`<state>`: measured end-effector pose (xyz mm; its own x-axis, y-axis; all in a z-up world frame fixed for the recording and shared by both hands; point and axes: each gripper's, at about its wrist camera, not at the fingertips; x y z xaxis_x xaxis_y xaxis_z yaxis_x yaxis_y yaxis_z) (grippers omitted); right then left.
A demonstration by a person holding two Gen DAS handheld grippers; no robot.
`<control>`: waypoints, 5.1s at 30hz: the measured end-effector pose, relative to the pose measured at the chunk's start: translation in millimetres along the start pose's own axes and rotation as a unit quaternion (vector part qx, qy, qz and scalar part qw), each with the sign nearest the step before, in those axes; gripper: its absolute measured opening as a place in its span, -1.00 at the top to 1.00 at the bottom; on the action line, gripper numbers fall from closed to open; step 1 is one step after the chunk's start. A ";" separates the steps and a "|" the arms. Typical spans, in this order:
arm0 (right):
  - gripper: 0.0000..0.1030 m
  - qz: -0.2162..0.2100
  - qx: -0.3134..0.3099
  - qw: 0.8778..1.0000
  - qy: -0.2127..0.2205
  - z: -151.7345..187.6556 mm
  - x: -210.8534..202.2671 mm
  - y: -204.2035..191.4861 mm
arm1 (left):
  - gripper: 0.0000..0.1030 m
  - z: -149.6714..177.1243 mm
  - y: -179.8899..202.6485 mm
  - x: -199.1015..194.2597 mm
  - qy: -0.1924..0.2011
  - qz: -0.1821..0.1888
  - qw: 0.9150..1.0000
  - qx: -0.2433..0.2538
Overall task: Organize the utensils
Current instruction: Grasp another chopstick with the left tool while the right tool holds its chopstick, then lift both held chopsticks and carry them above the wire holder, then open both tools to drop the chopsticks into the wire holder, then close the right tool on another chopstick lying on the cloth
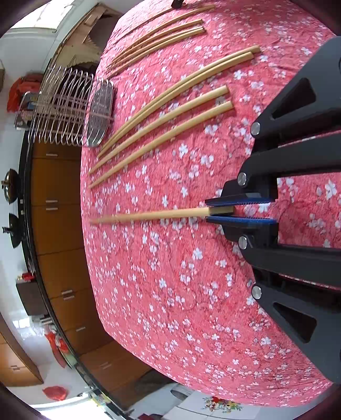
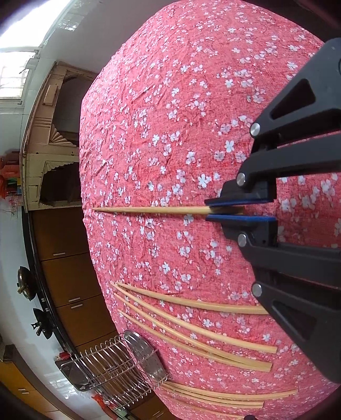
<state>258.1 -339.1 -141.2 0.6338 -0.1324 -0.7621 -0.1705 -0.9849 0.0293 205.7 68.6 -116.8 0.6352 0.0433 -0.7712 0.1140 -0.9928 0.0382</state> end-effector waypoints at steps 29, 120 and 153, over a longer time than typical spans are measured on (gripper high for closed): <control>0.86 0.009 -0.031 0.968 0.249 -52.7 -140.0 -3.9 | 0.87 -43.7 -25.3 -133.8 0.263 0.027 0.963 -0.054; 0.36 -0.113 -0.053 0.971 0.205 -126.0 -126.9 -42.6 | 0.33 -141.8 1.5 -144.4 0.283 0.047 0.950 -0.122; 0.85 -0.061 0.014 0.998 -0.017 1.6 -6.3 -15.1 | 0.10 9.9 45.4 -42.4 0.072 0.060 0.995 -0.038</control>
<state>255.5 -323.2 -137.9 0.6253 -0.0075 -0.7803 -0.1154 -0.9898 -0.0830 176.3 20.6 -88.7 0.7504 -0.0531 -0.6589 0.0849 -0.9808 0.1757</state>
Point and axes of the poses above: each gripper's, at about its wrist camera, not at the fingertips, and x roughly the way its jaws point, y to its right, z to its underside, and after that the axes turned 9 degrees about -x, right-handed
